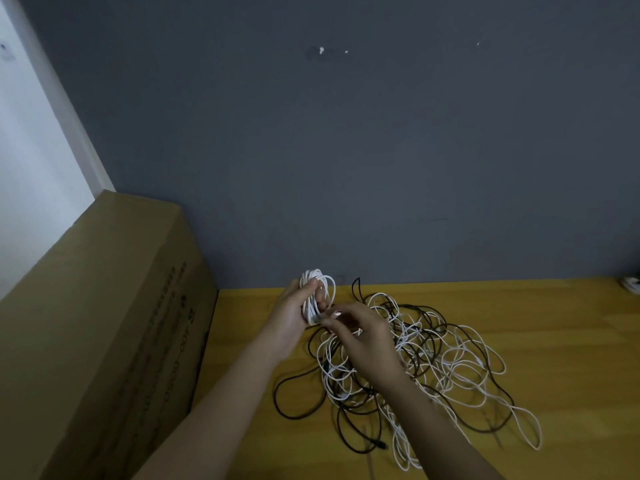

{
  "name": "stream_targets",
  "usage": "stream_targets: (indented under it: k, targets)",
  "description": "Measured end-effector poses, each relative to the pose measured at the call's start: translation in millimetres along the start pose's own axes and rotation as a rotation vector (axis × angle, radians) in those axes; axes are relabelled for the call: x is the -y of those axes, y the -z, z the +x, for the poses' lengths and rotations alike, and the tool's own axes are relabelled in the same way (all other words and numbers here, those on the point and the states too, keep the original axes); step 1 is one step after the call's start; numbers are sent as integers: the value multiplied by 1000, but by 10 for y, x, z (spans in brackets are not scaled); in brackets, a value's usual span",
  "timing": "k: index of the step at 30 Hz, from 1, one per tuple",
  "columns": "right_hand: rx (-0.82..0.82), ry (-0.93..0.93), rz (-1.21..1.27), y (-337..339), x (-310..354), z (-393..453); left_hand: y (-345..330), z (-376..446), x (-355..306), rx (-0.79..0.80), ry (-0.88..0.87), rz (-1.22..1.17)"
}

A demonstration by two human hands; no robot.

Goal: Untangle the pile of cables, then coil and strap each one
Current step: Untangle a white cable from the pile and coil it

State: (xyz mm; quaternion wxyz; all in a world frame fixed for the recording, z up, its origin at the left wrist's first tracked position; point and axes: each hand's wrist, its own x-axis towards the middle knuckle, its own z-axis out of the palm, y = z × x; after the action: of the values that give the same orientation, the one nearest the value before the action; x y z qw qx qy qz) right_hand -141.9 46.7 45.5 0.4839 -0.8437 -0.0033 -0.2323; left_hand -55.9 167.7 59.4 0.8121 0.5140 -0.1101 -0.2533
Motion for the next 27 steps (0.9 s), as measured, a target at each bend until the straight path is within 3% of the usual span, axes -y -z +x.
stream_targets:
  k: [7,17,21,24,27]
  targets:
    - [-49,-143,145,-92,53,-48,-21,-52,7,89,27,-60]
    - [-131,-32,78,-134,100,-13,49,-71,-24,90,57,-99]
    - [-197,-224,246,-167,127,-16,77,-31,-71,89,63,-261]
    - [-41,-420,403,-237,162,1,25,-19,-49,69,72,-296]
    - [43,-480,380,-319,195,13,-38,-23,-8,-7,32,-211]
